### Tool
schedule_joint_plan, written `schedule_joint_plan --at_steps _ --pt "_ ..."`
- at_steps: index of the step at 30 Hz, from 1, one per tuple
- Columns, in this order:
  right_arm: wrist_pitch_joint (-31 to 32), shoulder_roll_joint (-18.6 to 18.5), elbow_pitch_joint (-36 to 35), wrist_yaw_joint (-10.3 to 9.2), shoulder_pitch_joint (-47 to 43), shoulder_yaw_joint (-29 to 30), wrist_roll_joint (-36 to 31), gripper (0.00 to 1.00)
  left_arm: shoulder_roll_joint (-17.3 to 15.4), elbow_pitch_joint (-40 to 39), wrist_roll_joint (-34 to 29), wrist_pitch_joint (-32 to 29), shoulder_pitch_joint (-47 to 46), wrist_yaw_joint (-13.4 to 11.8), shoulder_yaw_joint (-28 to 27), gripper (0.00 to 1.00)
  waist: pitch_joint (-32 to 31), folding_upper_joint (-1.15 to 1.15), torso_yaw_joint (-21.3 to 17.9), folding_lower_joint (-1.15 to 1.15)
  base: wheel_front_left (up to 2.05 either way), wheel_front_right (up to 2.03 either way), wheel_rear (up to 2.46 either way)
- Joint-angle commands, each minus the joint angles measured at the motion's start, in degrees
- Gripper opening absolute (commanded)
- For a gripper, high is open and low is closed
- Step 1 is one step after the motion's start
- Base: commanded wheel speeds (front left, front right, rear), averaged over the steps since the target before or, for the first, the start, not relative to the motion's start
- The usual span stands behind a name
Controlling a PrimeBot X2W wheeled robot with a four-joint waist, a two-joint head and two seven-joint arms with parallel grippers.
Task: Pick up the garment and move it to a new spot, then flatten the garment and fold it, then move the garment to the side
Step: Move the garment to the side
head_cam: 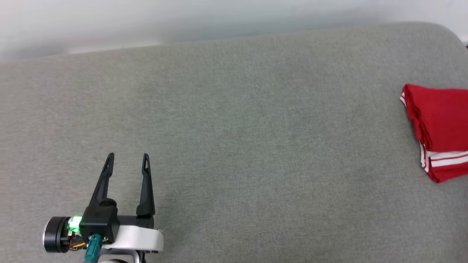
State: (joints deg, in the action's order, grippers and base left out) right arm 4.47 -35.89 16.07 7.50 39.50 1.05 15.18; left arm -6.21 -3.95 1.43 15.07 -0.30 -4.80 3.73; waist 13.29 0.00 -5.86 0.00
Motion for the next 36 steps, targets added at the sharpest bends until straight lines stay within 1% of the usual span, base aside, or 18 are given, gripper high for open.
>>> schedule_joint_plan --at_steps 1,2,5,10,15,18,21,22,24,31,36 --pt "-2.3 2.4 -1.0 -0.03 -1.4 0.8 -0.3 1.0 0.3 0.0 0.3 0.1 0.9 -0.4 -0.1 1.0 -2.3 0.0 1.6 0.0 0.0 0.0 0.0" --pt "-4.0 4.1 -1.7 -0.03 -2.2 1.8 -0.8 1.0 0.4 0.0 0.3 0.1 1.2 -0.5 -0.2 1.0 -2.9 0.0 2.0 0.0 0.0 0.0 0.0" --pt "-8.9 8.5 -3.6 -0.03 -5.0 1.9 -1.7 1.0 0.7 0.2 0.6 0.1 2.0 -0.4 0.0 1.0 -4.6 0.0 3.2 0.0 0.0 0.0 0.0" --pt "-14.8 14.8 -6.2 -0.03 -11.5 0.4 -2.7 1.0 1.1 0.6 0.4 0.1 3.2 -0.4 0.5 1.0 -7.4 0.0 5.3 0.0 0.0 0.0 0.0" --pt "-17.8 20.0 -8.0 -0.03 -18.5 0.6 -3.5 1.0 1.3 1.1 0.3 0.1 4.4 0.0 0.7 1.0 -9.7 0.0 7.3 0.0 0.0 0.0 0.0" --pt "-18.6 23.1 -8.7 -0.03 -22.9 1.3 -3.7 1.0 1.4 1.5 0.3 0.1 4.9 0.0 0.7 1.0 -10.8 0.0 8.2 0.0 0.0 0.0 0.0" --pt "-19.1 25.3 -9.1 -0.03 -27.0 1.9 -4.2 1.0 1.4 1.7 0.4 0.1 5.3 0.3 0.8 1.0 -11.6 0.0 8.9 0.0 0.0 0.0 0.0" --pt "-19.2 27.1 -9.4 -0.03 -30.7 2.5 -4.3 1.0 1.6 2.2 0.3 0.1 5.7 0.2 0.9 1.0 -12.3 0.0 9.3 0.0 0.0 0.0 0.0" --pt "-19.4 27.9 -9.9 -0.02 -32.7 2.9 -4.7 1.0 1.7 2.4 0.4 0.1 5.9 0.1 1.0 1.0 -12.6 0.0 9.3 0.0 0.0 0.0 0.0" --pt "-19.6 30.4 -11.3 -0.02 -39.6 3.6 -5.5 1.0 1.9 3.3 1.2 0.1 7.1 1.0 0.8 1.0 -13.9 0.0 9.2 0.0 0.0 0.0 0.0" --pt "-19.7 31.5 -13.7 -0.02 -44.2 3.9 -6.4 1.0 2.2 4.0 1.9 0.1 7.9 1.8 0.7 1.0 -14.7 0.0 9.3 0.0 0.0 0.0 0.0"
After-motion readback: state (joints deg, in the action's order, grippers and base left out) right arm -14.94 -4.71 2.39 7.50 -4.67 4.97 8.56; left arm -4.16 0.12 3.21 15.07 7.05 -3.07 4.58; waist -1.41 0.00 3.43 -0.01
